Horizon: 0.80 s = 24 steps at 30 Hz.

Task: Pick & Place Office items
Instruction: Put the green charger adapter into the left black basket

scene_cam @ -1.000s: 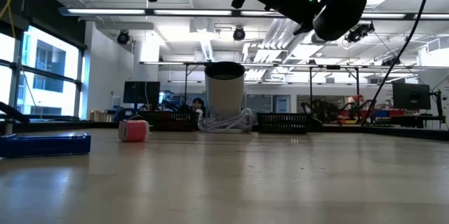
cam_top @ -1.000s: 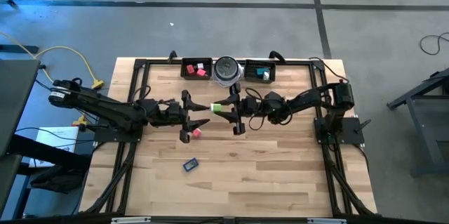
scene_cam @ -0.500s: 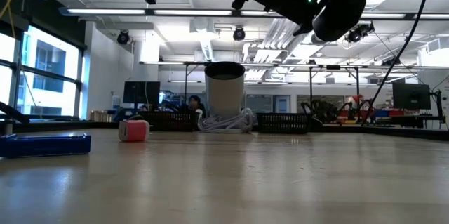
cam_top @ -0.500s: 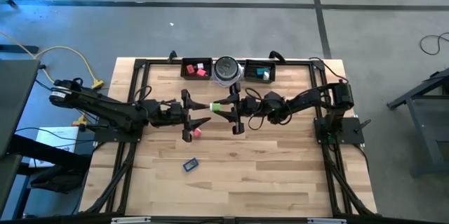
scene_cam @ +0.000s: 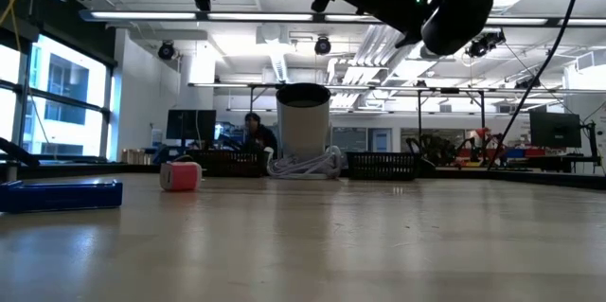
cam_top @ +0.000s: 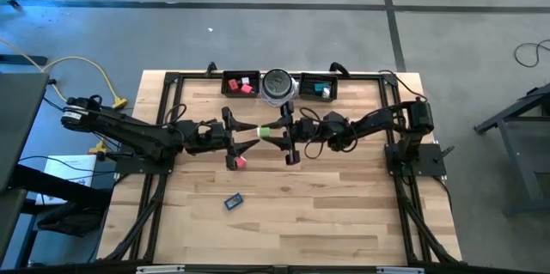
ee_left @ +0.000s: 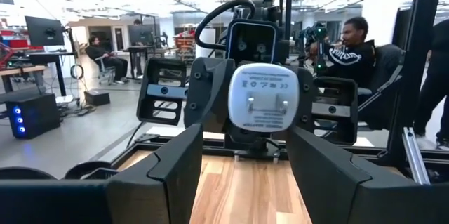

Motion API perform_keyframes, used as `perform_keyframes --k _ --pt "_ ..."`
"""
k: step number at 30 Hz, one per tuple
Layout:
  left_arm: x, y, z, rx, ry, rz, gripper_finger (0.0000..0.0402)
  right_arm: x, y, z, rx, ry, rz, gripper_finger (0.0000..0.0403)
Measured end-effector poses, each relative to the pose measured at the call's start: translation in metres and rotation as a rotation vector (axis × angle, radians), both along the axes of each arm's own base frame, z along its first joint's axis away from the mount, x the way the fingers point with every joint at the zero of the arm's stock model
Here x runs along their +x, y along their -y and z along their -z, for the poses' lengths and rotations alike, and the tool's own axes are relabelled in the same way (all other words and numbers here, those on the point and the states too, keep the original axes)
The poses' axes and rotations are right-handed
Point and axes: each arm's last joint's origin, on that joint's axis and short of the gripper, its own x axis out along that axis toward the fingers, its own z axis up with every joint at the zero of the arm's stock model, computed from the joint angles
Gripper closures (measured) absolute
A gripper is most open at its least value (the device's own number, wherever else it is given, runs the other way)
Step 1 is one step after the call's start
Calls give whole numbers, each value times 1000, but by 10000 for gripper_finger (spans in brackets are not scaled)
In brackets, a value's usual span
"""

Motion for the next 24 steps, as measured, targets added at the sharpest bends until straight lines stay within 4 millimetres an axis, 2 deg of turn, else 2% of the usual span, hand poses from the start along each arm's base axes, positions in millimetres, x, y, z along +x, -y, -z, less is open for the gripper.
perform_keyframes --k 13,24 --pt "0 -2 -4 -12 47 81 202 0 1 0 10 -3 1 283" --pt "13 -6 7 -30 67 72 202 0 1 0 18 -7 -4 283"
